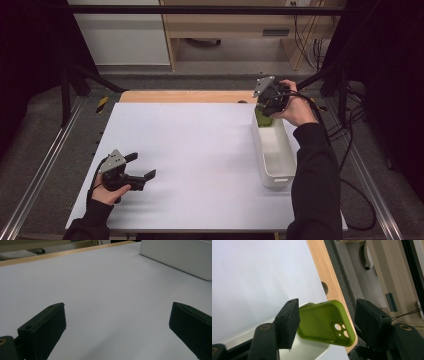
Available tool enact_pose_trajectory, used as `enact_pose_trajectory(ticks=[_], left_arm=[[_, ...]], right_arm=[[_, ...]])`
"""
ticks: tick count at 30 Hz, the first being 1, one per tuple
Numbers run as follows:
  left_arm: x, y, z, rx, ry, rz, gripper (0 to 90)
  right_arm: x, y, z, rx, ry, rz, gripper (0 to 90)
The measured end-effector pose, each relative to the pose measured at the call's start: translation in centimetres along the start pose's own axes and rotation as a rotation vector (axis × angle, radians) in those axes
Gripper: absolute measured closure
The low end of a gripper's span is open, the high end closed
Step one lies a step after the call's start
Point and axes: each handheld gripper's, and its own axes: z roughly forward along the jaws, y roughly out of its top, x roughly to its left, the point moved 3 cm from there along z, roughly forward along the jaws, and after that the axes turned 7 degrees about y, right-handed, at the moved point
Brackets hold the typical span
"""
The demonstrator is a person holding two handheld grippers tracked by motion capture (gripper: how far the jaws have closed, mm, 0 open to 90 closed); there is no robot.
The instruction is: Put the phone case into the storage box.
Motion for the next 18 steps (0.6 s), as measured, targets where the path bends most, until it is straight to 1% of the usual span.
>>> enact_pose_trajectory(ticks=[2, 5, 7, 10, 11, 13, 16, 18], left_arm=[[0.0, 0.0, 0.0, -0.002, 0.0, -0.001, 0.5], [-0.1, 0.0, 0.0, -0.001, -0.001, 0.002, 0.2], [-0.1, 0.0, 0.0, 0.0, -0.002, 0.003, 0.0], [-0.2, 0.0, 0.0, -0.002, -0.007, 0.003, 0.0], [-0.2, 0.0, 0.0, -0.003, -0.008, 0.003, 0.0], [-0.3, 0.0, 0.0, -0.004, -0.008, 0.003, 0.0], [-0.4, 0.1, 0.0, -0.005, -0.011, 0.004, 0.0], [-0.4, 0.1, 0.0, -0.007, -0.014, 0.003, 0.0]], right_arm=[[0.3, -0.2, -0.5, -0.033, 0.004, 0.051, 34.6], [0.9, -0.4, -1.3, -0.088, -0.002, 0.096, 31.3], [1.4, -0.5, -1.8, -0.113, -0.002, 0.158, 27.5], [2.2, -0.7, -2.4, -0.147, 0.002, 0.234, 23.9], [2.7, -0.8, -2.7, -0.168, 0.001, 0.262, 20.9], [3.3, -0.8, -3.0, -0.197, 0.003, 0.281, 19.6], [4.3, -0.8, -3.7, -0.274, 0.016, 0.328, 14.4], [5.0, -0.9, -4.1, -0.313, 0.02, 0.359, 11.5]])
